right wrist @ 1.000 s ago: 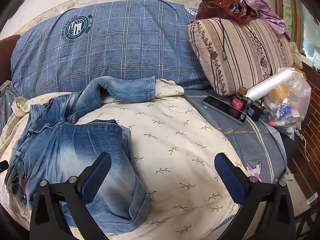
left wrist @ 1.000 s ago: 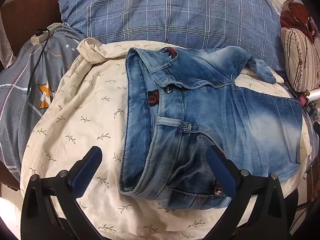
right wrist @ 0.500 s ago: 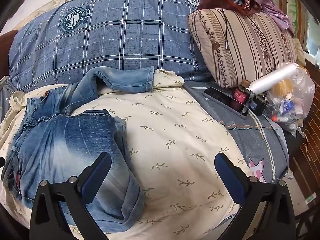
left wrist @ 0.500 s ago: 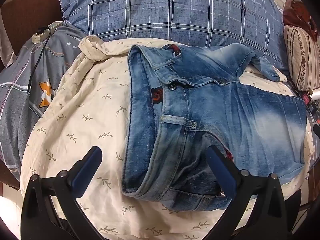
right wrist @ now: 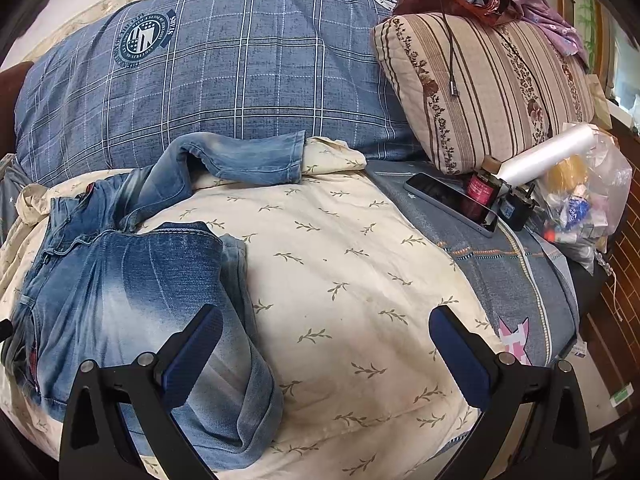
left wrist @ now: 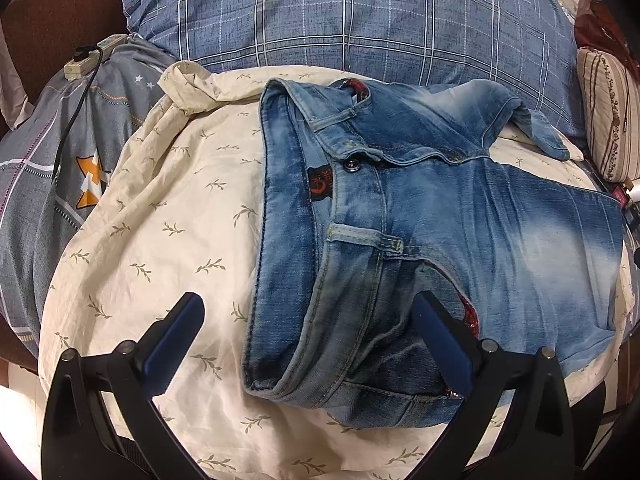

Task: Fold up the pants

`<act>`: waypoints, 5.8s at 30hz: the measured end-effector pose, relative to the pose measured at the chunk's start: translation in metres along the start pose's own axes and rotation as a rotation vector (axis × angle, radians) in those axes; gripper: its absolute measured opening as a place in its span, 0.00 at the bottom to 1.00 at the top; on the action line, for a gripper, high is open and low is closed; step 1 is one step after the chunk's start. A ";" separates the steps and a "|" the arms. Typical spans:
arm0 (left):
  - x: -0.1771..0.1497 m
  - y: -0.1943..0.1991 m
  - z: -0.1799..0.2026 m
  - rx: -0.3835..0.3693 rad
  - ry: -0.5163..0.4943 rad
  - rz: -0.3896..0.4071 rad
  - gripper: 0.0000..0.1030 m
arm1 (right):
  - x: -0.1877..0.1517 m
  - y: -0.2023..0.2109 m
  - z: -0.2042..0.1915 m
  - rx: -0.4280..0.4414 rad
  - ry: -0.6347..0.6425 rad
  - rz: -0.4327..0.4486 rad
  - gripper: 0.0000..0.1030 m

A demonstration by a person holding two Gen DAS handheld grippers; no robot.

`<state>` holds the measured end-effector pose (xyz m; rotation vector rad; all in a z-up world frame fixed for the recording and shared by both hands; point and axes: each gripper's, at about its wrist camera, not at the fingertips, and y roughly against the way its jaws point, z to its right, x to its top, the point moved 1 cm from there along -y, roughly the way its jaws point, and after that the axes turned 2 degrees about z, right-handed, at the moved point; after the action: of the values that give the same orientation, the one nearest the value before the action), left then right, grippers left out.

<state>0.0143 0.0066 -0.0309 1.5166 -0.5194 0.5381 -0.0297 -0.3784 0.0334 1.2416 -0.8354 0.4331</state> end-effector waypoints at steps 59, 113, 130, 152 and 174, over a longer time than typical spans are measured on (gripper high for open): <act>0.007 -0.019 -0.019 0.099 0.082 -0.039 1.00 | 0.005 -0.010 -0.004 0.018 -0.003 -0.035 1.00; 0.022 -0.044 -0.006 -0.308 0.119 -0.347 1.00 | -0.020 -0.082 0.000 0.558 -0.244 -0.337 0.99; 0.035 -0.044 0.019 -0.273 0.044 -0.285 0.51 | 0.054 0.020 -0.009 0.311 0.153 0.059 0.22; 0.023 -0.050 0.038 -0.338 0.014 -0.319 0.62 | 0.014 -0.026 -0.003 0.582 -0.048 -0.138 0.07; 0.054 -0.050 -0.001 -0.275 0.177 -0.287 0.70 | 0.048 -0.104 0.121 0.372 -0.442 -0.169 0.40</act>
<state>0.0874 0.0088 -0.0366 1.2403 -0.2214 0.3564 0.0357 -0.5302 0.0126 1.7782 -1.0405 0.1796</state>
